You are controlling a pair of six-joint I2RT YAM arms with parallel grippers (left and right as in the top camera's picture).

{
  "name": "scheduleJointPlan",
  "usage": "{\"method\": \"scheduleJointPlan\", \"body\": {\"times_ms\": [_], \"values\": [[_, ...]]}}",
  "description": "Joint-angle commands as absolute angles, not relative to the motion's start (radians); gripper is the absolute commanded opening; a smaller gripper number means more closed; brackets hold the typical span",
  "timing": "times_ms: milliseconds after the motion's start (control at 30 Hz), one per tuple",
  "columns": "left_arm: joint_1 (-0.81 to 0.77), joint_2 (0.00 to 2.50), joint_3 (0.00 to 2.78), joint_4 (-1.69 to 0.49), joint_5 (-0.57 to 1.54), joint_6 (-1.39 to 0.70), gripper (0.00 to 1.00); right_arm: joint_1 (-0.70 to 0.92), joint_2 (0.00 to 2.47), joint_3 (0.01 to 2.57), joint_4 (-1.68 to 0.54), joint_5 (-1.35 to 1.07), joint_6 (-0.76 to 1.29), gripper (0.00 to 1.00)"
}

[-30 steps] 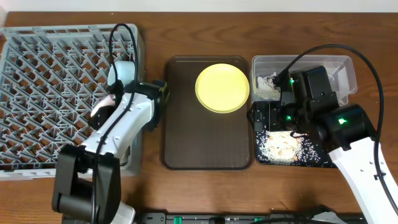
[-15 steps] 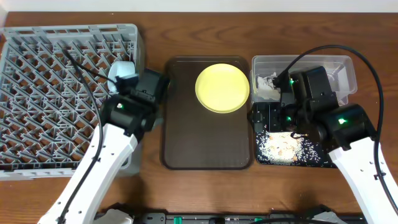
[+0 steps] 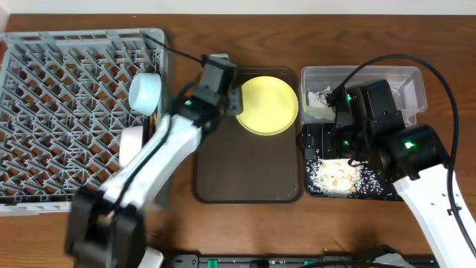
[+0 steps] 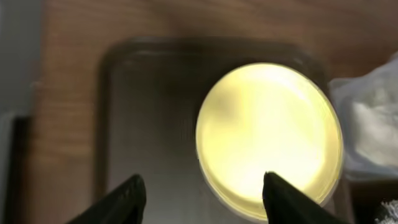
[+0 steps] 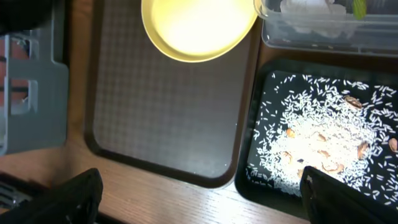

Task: Sort waste into correct bins and load items into the dishwasher
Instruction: 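Reach left gripper to the yellow plate and grip its edge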

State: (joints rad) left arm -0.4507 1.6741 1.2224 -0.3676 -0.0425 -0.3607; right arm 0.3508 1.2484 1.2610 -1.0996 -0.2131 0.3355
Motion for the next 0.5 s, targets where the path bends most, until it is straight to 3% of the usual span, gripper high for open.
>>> {"method": "scheduleJointPlan", "body": {"times_ms": [0, 200, 467], "values": [[-0.450, 1.781, 1.212, -0.317, -0.006, -0.333, 0.61, 0.348, 1.250, 1.262, -1.100, -0.217, 0.329, 0.99], [-0.450, 1.924, 1.212, -0.254, 0.039, -0.333, 0.59, 0.348, 1.250, 1.262, -1.101, -0.218, 0.329, 0.99], [-0.448, 1.998, 1.212, -0.315, 0.052, -0.325, 0.27, 0.348, 1.250, 1.262, -1.105, -0.218, 0.328, 0.99]]}}
